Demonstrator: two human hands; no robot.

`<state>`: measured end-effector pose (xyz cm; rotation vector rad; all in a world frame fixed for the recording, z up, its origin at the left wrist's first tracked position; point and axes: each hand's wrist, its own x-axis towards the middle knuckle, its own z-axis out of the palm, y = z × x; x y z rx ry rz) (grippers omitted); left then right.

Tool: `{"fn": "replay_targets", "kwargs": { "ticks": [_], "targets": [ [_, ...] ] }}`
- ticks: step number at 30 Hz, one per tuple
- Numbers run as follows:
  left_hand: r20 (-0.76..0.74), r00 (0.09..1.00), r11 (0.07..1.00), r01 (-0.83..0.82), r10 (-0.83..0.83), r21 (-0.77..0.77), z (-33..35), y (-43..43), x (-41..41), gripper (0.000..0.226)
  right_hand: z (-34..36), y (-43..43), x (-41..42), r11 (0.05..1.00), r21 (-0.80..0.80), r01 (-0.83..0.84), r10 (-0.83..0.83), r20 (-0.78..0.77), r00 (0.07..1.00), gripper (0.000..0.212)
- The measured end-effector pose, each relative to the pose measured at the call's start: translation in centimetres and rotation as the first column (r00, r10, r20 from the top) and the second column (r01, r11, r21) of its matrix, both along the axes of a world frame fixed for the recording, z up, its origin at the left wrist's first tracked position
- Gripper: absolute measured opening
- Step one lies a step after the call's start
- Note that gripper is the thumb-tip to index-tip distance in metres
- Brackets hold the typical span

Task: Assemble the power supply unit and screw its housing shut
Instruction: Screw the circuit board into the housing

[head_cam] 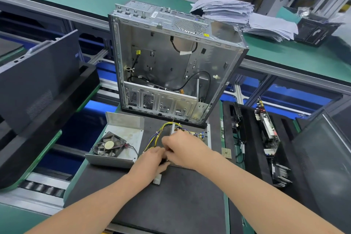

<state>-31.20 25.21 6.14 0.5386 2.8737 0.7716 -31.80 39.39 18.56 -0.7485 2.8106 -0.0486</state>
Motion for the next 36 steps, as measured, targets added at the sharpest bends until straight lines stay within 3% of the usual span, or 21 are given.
{"fn": "replay_targets", "kwargs": {
  "ticks": [3,6,9,12,14,16,19,22,25,28,31,33,36],
  "targets": [
    [-0.007,1.0,1.0,0.018,-0.018,0.018,-0.1,-0.1,0.0,0.026,-0.6,-0.6,-0.1,0.976,0.01,0.219,-0.219,-0.007,0.976,0.014],
    [-0.018,1.0,0.999,0.024,-0.023,0.023,0.1,-0.2,0.1,0.025,-0.8,-0.8,-0.2,0.973,0.044,0.228,-0.227,-0.025,0.974,0.017],
    [-0.023,1.0,0.999,0.021,-0.02,0.03,0.2,-0.2,0.1,0.025,0.1,-0.3,-0.1,0.996,0.089,-0.005,0.006,-0.019,1.0,0.019],
    [0.002,1.0,0.999,-0.022,0.022,0.034,0.4,0.1,0.1,0.025,0.9,0.5,-0.2,0.881,0.251,-0.401,0.421,-0.029,0.906,0.03],
    [0.007,1.0,1.0,-0.023,0.023,0.009,0.4,0.2,0.2,0.027,1.0,0.5,-0.2,0.814,0.307,-0.493,0.523,-0.017,0.852,0.028],
    [0.005,1.0,1.0,-0.021,0.021,0.004,0.5,0.2,0.2,0.027,0.9,0.4,-0.2,0.805,0.313,-0.504,0.53,0.004,0.848,0.021],
    [0.025,0.999,0.999,-0.034,0.034,0.003,0.5,0.3,0.1,0.024,0.8,0.3,-0.3,0.882,0.226,-0.414,0.424,0.006,0.906,0.018],
    [0.02,1.0,1.0,-0.007,0.007,-0.03,0.5,0.1,0.1,0.027,0.6,0.0,-0.4,0.986,0.074,-0.152,0.151,0.011,0.988,0.015],
    [0.004,1.0,0.999,0.028,-0.028,-0.022,0.3,-0.1,-0.1,0.03,0.2,-0.6,-0.3,0.985,0.017,0.174,-0.175,0.038,0.984,0.016],
    [-0.002,0.999,0.999,0.037,-0.037,-0.019,0.3,-0.1,-0.1,0.028,-0.4,-0.9,-0.4,0.969,0.021,0.246,-0.247,0.025,0.969,0.016],
    [0.003,1.0,1.0,0.027,-0.027,-0.007,0.3,-0.2,0.0,0.026,-0.2,-0.5,-0.3,0.992,0.037,0.118,-0.119,0.016,0.993,0.016],
    [0.01,1.0,1.0,0.013,-0.013,0.002,0.3,-0.1,0.0,0.026,0.4,0.0,-0.2,0.991,0.093,-0.096,0.097,-0.005,0.995,0.021],
    [0.03,0.999,0.999,-0.034,0.034,-0.006,0.2,0.0,0.0,0.028,1.2,0.8,-0.3,0.876,0.229,-0.424,0.439,-0.018,0.898,0.04]
  ]
}}
